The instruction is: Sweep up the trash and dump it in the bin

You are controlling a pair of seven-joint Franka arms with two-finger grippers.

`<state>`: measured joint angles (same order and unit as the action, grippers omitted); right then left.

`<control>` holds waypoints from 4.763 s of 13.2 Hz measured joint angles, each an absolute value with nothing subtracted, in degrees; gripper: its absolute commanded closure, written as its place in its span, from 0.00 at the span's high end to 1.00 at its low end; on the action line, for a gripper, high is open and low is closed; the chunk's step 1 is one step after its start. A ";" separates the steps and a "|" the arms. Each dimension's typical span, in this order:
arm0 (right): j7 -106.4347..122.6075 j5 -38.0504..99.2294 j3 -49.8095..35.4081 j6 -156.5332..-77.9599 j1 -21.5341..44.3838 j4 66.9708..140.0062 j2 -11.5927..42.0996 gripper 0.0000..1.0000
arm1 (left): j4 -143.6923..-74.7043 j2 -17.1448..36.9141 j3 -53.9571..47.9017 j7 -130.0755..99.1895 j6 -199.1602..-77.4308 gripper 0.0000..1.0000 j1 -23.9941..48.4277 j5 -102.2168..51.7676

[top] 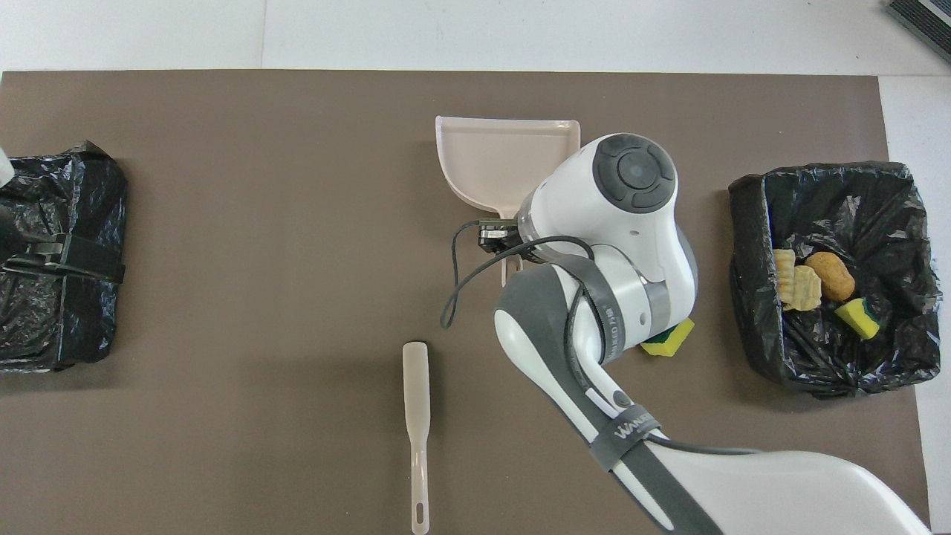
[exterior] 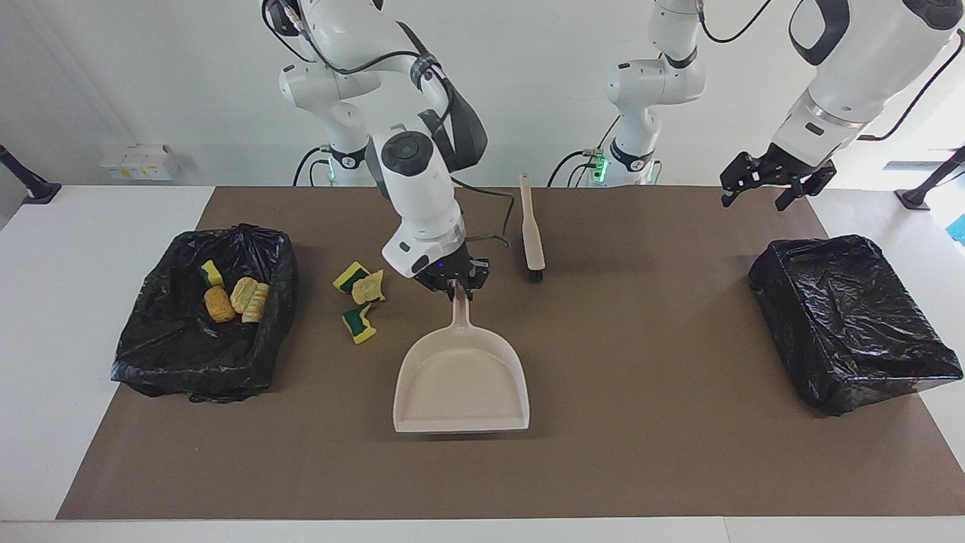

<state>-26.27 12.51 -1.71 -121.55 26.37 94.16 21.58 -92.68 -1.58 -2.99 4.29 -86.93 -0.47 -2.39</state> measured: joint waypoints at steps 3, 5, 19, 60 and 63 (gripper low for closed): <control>-28.27 16.84 -1.78 -125.02 31.46 94.14 24.25 0.00 | -92.68 -1.58 -2.99 4.29 -86.93 1.00 -0.47 -2.38; -30.83 16.93 -1.79 -125.03 33.16 94.18 24.82 0.00 | -92.68 -1.58 -2.99 4.29 -86.94 1.00 -0.47 -2.37; -31.75 18.48 -1.73 -129.68 35.81 94.51 27.85 0.00 | -92.68 -1.59 -2.99 4.29 -86.94 1.00 -0.47 -2.36; -48.15 21.35 -0.23 -128.27 52.57 122.75 6.52 1.00 | -92.68 -1.59 -2.99 4.29 -86.94 1.00 -0.47 -2.36; -48.71 21.35 -0.24 -129.25 54.43 123.32 8.13 0.89 | -92.68 -1.59 -2.99 4.29 -86.94 1.00 -0.47 -2.36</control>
